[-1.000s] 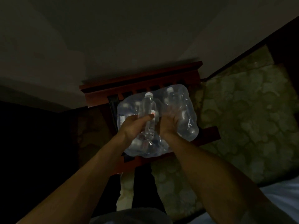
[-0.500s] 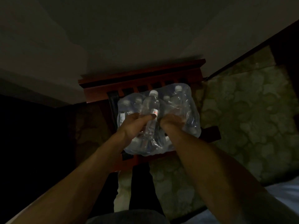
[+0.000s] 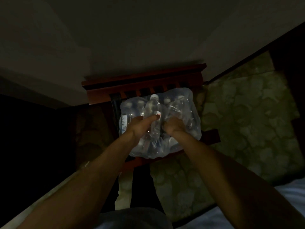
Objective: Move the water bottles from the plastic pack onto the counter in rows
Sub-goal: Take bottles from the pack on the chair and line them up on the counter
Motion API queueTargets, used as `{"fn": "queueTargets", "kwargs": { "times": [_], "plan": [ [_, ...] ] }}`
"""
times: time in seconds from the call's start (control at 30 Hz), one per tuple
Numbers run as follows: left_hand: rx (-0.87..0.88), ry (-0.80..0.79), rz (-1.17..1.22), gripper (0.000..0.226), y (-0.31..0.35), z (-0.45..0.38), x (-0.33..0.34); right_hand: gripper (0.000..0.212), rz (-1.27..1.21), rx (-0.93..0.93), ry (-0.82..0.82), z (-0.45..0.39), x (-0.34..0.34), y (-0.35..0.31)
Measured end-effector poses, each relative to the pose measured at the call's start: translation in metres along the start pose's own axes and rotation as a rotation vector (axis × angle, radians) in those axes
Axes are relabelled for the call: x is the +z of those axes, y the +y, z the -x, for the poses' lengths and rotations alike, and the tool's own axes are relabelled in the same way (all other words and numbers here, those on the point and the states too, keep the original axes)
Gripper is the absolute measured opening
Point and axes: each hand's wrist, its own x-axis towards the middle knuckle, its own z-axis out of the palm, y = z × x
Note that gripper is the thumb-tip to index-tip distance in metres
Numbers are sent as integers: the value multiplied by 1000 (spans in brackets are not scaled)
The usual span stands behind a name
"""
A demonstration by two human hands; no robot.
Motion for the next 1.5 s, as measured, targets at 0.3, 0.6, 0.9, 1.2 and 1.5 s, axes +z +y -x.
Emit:
{"fn": "queueTargets", "kwargs": {
  "times": [0.3, 0.6, 0.9, 1.2, 1.5],
  "plan": [
    [-18, 39, 53, 58, 39, 30, 3, 51, -304, 53, -123, 55, -59, -13],
    [112, 98, 26, 72, 71, 82, -11, 49, -188, -67, 42, 126, -122, -41],
    [319, 8, 139, 59, 121, 154, -26, 30, -875, -66, 147, 218, -185, -54],
    [532, -156, 197, 32, 159, 253, -45, 34, -1366, -308, -90, 303, -198, -73],
    [842, -31, 92, 34, 146, 344, -87, 39, -1364, -834, -283, 367, -157, -94]
  ]
}}
